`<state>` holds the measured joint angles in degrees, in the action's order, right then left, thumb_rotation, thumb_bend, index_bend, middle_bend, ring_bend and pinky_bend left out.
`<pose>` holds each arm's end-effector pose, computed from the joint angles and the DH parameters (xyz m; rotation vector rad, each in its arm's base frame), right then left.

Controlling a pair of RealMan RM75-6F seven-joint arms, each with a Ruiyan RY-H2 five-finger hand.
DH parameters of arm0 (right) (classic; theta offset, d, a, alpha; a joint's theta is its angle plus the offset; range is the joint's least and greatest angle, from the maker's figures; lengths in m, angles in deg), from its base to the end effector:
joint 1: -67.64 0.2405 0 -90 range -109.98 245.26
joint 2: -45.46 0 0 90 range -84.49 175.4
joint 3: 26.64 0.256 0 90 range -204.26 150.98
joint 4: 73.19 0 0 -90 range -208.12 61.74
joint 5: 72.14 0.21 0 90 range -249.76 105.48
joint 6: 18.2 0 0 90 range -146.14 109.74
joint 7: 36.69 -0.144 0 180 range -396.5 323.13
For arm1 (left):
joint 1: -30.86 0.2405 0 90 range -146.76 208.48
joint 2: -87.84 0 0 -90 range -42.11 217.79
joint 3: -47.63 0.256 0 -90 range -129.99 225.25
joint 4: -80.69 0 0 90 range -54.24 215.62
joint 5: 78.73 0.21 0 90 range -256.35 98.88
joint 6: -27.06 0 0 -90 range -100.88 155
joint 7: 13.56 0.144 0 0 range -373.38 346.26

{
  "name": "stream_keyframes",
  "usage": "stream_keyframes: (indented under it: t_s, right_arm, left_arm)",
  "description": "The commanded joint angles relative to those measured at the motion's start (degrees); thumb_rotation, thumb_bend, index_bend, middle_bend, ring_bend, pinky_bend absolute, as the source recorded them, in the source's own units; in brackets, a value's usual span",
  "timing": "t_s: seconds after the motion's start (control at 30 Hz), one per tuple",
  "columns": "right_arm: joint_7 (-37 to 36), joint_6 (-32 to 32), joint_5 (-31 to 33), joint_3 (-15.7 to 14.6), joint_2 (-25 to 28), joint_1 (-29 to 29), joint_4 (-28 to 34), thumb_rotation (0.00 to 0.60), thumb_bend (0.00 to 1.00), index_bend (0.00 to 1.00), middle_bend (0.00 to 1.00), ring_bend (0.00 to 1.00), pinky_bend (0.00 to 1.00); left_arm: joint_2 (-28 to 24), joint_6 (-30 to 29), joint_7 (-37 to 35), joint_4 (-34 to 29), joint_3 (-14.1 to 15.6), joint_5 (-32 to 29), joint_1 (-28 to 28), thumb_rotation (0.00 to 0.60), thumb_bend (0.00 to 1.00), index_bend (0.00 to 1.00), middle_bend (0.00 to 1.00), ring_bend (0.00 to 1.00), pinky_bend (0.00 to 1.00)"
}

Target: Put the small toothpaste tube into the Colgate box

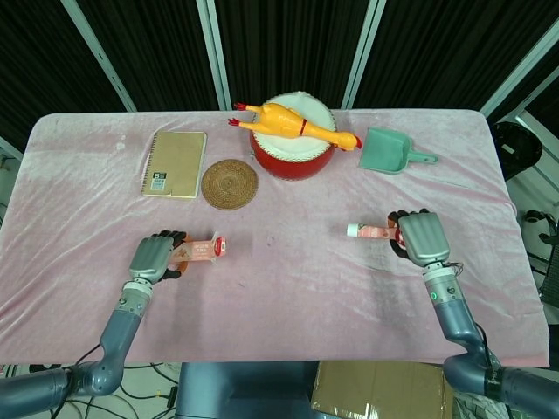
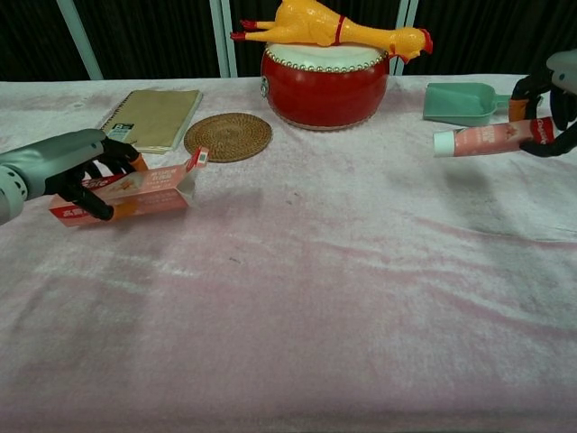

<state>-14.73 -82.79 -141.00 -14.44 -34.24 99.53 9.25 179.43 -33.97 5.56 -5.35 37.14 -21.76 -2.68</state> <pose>-0.2257 -0.3456 0.0730 1.6111 -0.7228 0.8197 -0.1957 0.3143 -0.0195 -1.6092 -1.1958 -0.8873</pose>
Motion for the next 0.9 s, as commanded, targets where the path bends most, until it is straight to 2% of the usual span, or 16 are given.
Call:
stream_keyframes:
  t_s: [0.03,0.17,0.3,0.53,0.9]
  right_arm:
    - [1.32,-0.72,-0.90,1.19,1.77,0.97,2.01,0.600,0.39,0.64,0.58,0.55,0.48]
    - [5.11,-1.95,-3.68,2.87,4.99,3.11,5.08,0.600,0.39,0.64,0.58,0.55,0.48]
    - [7.74,-2.55,-5.29,4.32,7.35,4.83,7.11,0.600,0.39,0.64,0.58,0.55,0.48]
    - [11.30,-3.42,-7.82,5.84,10.33,7.02,9.40,0.600,0.39,0.65,0.60,0.56,0.52]
    - [13.30,-3.21,-13.00,4.96,12.54,9.26,12.56,0.600,0.39,0.65,0.60,0.56,0.52]
  left_arm:
    - [3.46,-1.36,-13.11,5.52,-2.34,8.97,-0.43,0.600,0.43,0.41,0.33,0.24,0.33]
    - [8.18,-2.00,-23.21,11.64,-4.68,14.23,-2.99,0.600,0.43,0.41,0.33,0.24,0.33]
    - [12.37,-1.72,-27.18,15.85,-6.41,15.06,-5.31,0.600,0.43,0.41,0.33,0.24,0.33]
    - [16.56,-0.41,-27.73,17.16,-8.77,12.99,-7.86,0.600,0.43,0.41,0.33,0.24,0.33]
    - [19.22,-1.16,-26.42,18.10,-10.40,12.44,-9.93,0.600,0.43,0.41,0.33,0.24,0.33]
